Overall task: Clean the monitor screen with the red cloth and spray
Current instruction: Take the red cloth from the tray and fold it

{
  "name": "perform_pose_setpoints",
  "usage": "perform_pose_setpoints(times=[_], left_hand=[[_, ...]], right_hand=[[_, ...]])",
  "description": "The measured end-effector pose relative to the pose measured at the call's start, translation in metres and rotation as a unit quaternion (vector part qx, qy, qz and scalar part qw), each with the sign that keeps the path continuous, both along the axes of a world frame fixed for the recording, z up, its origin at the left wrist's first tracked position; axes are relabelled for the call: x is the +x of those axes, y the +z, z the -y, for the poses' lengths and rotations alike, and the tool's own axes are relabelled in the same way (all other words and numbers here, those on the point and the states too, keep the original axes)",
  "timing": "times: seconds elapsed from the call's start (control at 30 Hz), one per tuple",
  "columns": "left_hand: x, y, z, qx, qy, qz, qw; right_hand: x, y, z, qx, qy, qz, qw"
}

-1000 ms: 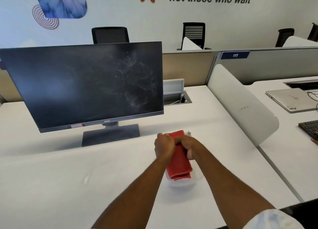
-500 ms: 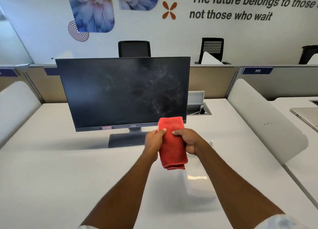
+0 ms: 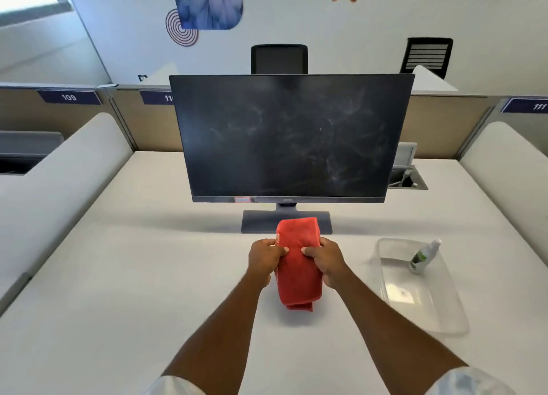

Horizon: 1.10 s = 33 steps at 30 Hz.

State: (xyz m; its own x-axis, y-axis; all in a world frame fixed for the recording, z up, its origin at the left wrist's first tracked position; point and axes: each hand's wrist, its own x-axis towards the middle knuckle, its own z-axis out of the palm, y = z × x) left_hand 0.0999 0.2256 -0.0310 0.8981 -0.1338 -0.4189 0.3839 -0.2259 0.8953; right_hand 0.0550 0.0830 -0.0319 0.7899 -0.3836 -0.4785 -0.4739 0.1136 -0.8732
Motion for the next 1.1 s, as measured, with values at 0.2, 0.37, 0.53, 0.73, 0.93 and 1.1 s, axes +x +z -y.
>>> perform_pose_setpoints(times=[0.2,0.37,0.53,0.73,0.93,1.1], left_hand=[[0.003,-0.031,-0.009,0.079,0.014,-0.013,0.997],[0.005,-0.046,-0.013,0.194,-0.093,0.074,0.974],[0.003,-0.057,-0.018,0.309,-0.236,0.207,0.898],[0.002,-0.070,-0.023,0.378,-0.344,0.245,0.824],[0.007,-0.077,-0.027,0.437,-0.397,0.217,0.777],[0.013,-0.069,-0.019,0.429,-0.380,0.226,0.788]], right_hand=[[0.006,-0.030,-0.017,-0.070,0.001,-0.034,0.997],[0.011,-0.045,-0.024,-0.186,0.021,-0.065,0.980],[0.006,-0.055,-0.019,-0.451,0.155,-0.008,0.879],[0.008,-0.072,-0.007,-0.543,0.399,0.006,0.739],[0.002,-0.084,-0.001,-0.561,0.420,-0.043,0.712],[0.012,-0.071,0.004,-0.535,0.420,-0.037,0.732]])
